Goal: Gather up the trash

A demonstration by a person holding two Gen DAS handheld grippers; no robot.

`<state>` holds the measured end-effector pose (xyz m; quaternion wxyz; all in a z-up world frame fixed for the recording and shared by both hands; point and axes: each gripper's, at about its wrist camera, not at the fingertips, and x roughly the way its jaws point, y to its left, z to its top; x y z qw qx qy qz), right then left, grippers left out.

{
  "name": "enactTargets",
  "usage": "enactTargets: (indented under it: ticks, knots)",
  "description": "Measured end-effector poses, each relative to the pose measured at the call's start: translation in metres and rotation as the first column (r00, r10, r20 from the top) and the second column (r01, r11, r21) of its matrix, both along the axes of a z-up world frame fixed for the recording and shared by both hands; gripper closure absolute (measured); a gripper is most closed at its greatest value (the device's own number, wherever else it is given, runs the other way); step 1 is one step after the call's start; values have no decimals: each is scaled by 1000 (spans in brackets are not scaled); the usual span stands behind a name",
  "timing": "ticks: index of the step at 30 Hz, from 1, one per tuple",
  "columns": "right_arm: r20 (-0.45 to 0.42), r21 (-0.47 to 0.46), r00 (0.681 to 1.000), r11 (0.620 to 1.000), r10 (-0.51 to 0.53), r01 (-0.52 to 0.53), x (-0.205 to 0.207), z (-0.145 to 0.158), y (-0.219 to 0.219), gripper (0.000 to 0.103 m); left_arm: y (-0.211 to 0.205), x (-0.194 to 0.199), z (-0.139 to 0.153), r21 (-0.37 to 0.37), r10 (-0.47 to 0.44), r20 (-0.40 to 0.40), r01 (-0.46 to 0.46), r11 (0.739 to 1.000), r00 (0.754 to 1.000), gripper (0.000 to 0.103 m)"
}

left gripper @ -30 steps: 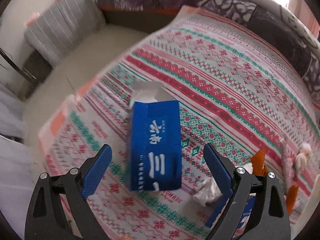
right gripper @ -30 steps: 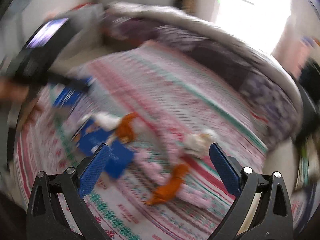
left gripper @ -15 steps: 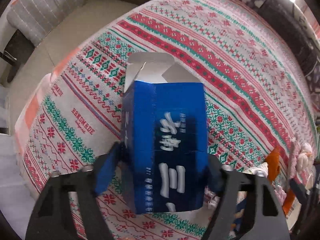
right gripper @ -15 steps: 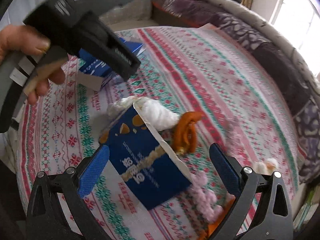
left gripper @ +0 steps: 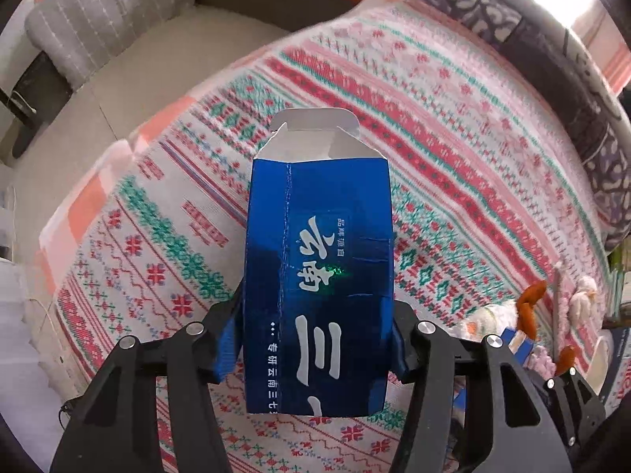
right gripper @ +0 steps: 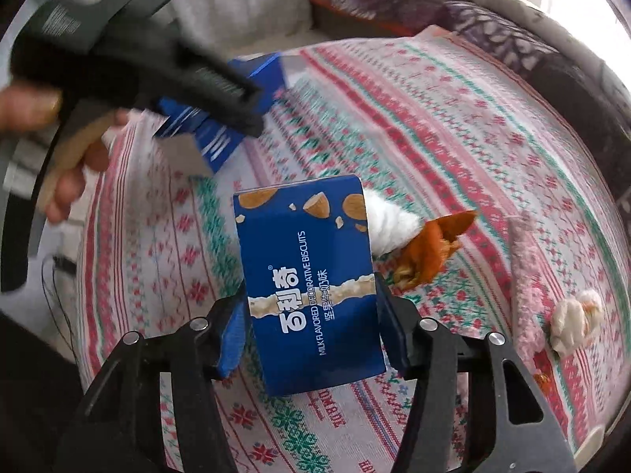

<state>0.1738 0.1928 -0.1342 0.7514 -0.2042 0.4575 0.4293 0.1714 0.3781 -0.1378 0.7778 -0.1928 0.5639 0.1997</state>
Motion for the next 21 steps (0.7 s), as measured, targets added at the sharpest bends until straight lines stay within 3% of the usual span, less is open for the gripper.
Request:
enactTargets:
  ticks: [5,11,21]
  knots:
    - [30,69,994,992,-107,104,9,20,-9,49,-5,-13,30,9,22,89,-23,1000,996,46]
    - [66,156,965,958,-255,242,15,51,-31,49,-11,-30,60,25,39,187,-44,999,982,46]
    - [100,253,871,859,-482,446,25,83,-70,49,-35,-30,85,105,58,330,-98,990,942,46]
